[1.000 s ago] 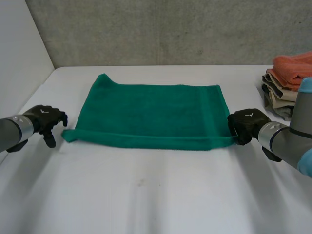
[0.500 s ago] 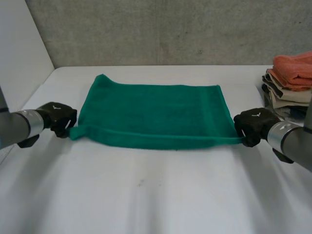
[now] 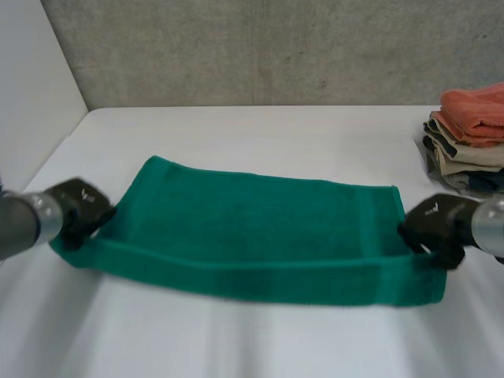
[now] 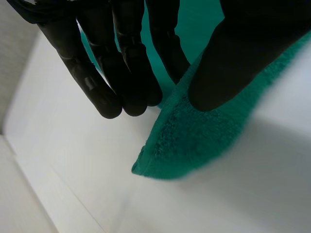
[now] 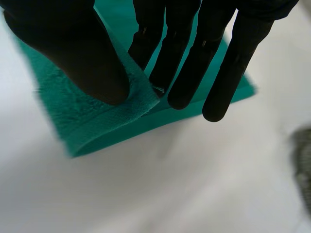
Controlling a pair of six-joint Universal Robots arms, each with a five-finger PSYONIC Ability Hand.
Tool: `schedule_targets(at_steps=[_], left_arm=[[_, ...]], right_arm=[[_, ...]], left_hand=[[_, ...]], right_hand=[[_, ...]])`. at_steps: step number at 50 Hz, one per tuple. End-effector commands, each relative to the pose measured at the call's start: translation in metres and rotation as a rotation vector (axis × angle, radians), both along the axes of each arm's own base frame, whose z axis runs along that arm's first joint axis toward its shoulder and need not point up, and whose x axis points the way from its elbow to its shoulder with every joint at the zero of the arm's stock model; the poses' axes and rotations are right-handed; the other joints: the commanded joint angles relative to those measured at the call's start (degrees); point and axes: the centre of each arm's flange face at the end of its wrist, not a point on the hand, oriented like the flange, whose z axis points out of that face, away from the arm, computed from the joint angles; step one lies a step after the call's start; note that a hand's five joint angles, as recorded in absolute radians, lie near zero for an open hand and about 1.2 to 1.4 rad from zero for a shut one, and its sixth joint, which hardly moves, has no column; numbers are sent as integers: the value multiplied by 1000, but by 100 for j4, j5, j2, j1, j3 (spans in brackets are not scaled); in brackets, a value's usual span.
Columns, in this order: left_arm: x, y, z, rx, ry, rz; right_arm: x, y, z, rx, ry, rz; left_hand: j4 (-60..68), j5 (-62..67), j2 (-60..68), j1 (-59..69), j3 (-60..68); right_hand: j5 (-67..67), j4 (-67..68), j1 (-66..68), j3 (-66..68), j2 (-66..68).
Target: Fold the laundry.
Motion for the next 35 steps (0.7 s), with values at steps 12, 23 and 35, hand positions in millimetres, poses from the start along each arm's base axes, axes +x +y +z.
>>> schedule_targets(at_steps=[12,23,35], left_arm=[[-75,-125,8,-421,282,-17],[-69,-160,148,-986,549,31],[-44,-136,239,-1199,925,-32]], right_arm=[[13,-111,-19,-469,-188,-218],[42,-164,94,-1091,-531,-261],[54,-140,188,-1275,-759,-251]], left_hand=[[1157,1308,1147,1356,1199],[1157,1308,1147,1356,1199],[1157,1308,1147,1356,1199]], right_hand=[[1227,1147,1449,1197,1232],[1227,1147,1449,1197,1232],[1227,1147,1449,1197,1232]])
